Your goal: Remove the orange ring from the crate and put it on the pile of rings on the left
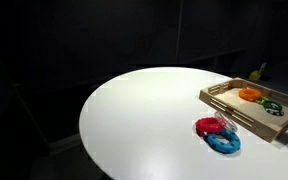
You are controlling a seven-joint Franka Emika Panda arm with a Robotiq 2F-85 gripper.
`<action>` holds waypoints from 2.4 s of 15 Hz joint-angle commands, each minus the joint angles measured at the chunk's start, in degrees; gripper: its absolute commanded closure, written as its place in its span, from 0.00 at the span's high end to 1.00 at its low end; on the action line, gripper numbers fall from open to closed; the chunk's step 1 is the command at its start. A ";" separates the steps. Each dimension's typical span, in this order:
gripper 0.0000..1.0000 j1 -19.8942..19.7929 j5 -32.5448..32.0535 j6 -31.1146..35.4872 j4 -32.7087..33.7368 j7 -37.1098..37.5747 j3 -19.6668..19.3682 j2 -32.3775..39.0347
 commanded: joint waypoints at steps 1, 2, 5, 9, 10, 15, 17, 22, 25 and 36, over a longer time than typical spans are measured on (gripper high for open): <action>1.00 0.02 0.03 -0.17 0.14 0.02 0.02 0.02; 1.00 0.02 0.03 -0.17 0.14 0.02 0.02 0.02; 1.00 0.13 0.15 -0.31 0.63 0.23 0.17 0.55; 1.00 0.94 1.01 -0.05 3.67 1.84 1.30 3.83; 1.00 1.19 1.23 0.06 4.41 2.28 1.65 4.64; 1.00 2.75 2.51 0.47 10.83 5.56 4.12 11.74; 1.00 3.10 2.69 -0.03 13.90 6.79 5.07 15.26; 1.00 3.12 2.24 -0.13 19.49 8.61 6.18 24.26; 1.00 2.99 2.30 1.08 21.16 8.83 5.75 30.21; 1.00 3.21 1.83 3.76 20.81 7.93 5.36 36.83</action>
